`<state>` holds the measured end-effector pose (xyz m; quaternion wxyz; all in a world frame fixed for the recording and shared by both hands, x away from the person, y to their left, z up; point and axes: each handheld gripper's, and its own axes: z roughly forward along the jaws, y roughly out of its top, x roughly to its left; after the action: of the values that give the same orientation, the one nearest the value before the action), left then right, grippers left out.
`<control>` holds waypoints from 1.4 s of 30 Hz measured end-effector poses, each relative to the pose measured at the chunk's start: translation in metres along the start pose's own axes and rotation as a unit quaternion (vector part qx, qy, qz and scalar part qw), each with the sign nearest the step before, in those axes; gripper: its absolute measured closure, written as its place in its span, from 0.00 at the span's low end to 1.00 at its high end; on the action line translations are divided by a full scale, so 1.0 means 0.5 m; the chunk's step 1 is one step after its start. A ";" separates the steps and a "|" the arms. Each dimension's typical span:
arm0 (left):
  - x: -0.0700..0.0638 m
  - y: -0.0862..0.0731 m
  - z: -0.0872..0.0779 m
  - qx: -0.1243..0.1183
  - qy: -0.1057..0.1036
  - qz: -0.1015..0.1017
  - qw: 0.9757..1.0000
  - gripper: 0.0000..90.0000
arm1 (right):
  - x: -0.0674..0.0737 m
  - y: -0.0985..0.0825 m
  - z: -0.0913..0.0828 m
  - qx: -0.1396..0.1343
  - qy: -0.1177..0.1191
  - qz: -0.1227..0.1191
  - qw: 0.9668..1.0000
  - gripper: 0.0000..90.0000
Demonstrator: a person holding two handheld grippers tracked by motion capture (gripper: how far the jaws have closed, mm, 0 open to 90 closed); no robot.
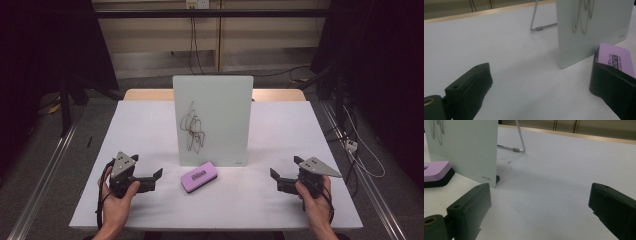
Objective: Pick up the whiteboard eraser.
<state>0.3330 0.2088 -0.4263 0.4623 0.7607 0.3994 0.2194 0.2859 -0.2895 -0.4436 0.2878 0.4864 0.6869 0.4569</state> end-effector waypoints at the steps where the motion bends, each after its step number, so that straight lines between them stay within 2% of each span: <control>1: -0.005 0.001 0.001 0.002 0.003 0.014 1.000 0.04 | 0.000 0.000 0.000 0.003 0.002 0.002 1.000 0.05; 3: -0.006 0.003 0.001 0.000 -0.002 0.020 1.000 0.04 | 0.000 0.000 -0.001 0.009 0.010 0.001 1.000 0.06; 7: -0.011 0.005 0.006 0.001 -0.013 0.018 1.000 0.05 | -0.004 -0.002 0.000 0.019 0.010 0.002 1.000 0.07; 10: -0.012 0.005 0.013 0.015 -0.015 0.023 1.000 0.07 | -0.006 -0.002 -0.001 0.019 0.011 0.006 1.000 0.07; 12: -0.018 0.006 0.018 0.028 -0.002 0.032 0.999 0.09 | -0.005 -0.001 -0.001 0.017 0.016 0.009 1.000 0.07; 13: -0.019 0.009 0.021 0.039 -0.008 0.031 0.999 0.09 | -0.004 -0.001 -0.001 0.018 0.017 0.006 1.000 0.07; 14: -0.020 0.010 0.023 0.042 -0.011 0.025 0.999 0.10 | -0.004 -0.001 0.000 0.017 0.020 0.005 1.000 0.07; 17: -0.023 0.013 0.026 0.047 -0.012 0.026 0.998 0.11 | -0.002 0.000 0.002 0.018 0.024 0.006 1.000 0.06; 18: -0.025 0.015 0.030 0.051 -0.025 0.027 0.998 0.11 | -0.002 0.000 0.003 0.019 0.026 0.006 0.999 0.06; 19: -0.025 0.015 0.030 0.051 -0.025 0.027 0.998 0.11 | -0.002 0.000 0.003 0.019 0.026 0.006 0.999 0.06; 20: -0.027 0.016 0.032 0.057 -0.031 0.032 0.997 0.11 | -0.002 0.000 0.004 0.021 0.026 0.006 0.999 0.06; 21: -0.030 0.017 0.041 0.067 -0.051 0.043 0.996 0.11 | 0.000 0.000 0.006 0.023 0.027 0.003 0.999 0.06; 22: -0.030 0.017 0.041 0.067 -0.051 0.043 0.996 0.11 | 0.000 0.000 0.006 0.023 0.027 0.003 0.999 0.06; 24: -0.039 0.018 0.053 0.088 -0.048 0.046 0.994 0.11 | 0.001 0.000 0.008 0.024 0.029 0.000 0.999 0.06; 26: -0.041 0.019 0.055 0.091 -0.052 0.047 0.993 0.11 | 0.002 0.000 0.008 0.024 0.031 0.000 0.999 0.06; 27: -0.043 0.024 0.056 0.091 -0.061 0.052 0.993 0.11 | 0.002 0.000 0.010 0.025 0.034 0.006 0.999 0.06; 29: -0.045 0.030 0.055 0.095 -0.079 0.046 0.991 0.10 | 0.002 0.000 0.012 0.027 0.031 0.000 0.999 0.06; 30: -0.045 0.030 0.055 0.095 -0.079 0.046 0.991 0.10 | 0.002 0.000 0.012 0.027 0.031 0.000 0.999 0.06; 31: -0.047 0.035 0.055 0.105 -0.083 0.051 0.990 0.09 | 0.004 0.000 0.012 0.025 0.026 -0.006 0.999 0.06; 32: -0.051 0.039 0.055 0.105 -0.080 0.052 0.990 0.09 | 0.004 0.000 0.012 0.025 0.026 -0.006 0.999 0.06; 33: -0.054 0.044 0.057 0.113 -0.086 0.058 0.988 0.09 | 0.005 0.000 0.015 0.025 0.028 -0.001 0.999 0.06; 37: -0.073 0.058 0.070 0.143 -0.103 0.078 0.981 0.09 | 0.009 0.000 0.017 0.028 0.031 -0.005 0.999 0.06; 38: -0.076 0.060 0.073 0.143 -0.115 0.082 0.980 0.09 | 0.009 0.000 0.018 0.027 0.032 -0.006 0.999 0.06; 40: -0.079 0.065 0.078 0.145 -0.131 0.081 0.977 0.09 | 0.010 0.000 0.017 0.027 0.033 -0.004 0.999 0.06; 42: -0.082 0.071 0.083 0.146 -0.138 0.076 0.977 0.08 | 0.008 -0.001 0.018 0.029 0.032 -0.004 0.999 0.06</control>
<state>0.3525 0.1447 -0.4132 0.3787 0.8712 0.3003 0.0864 0.2920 -0.2825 -0.4475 0.2535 0.4766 0.7109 0.4508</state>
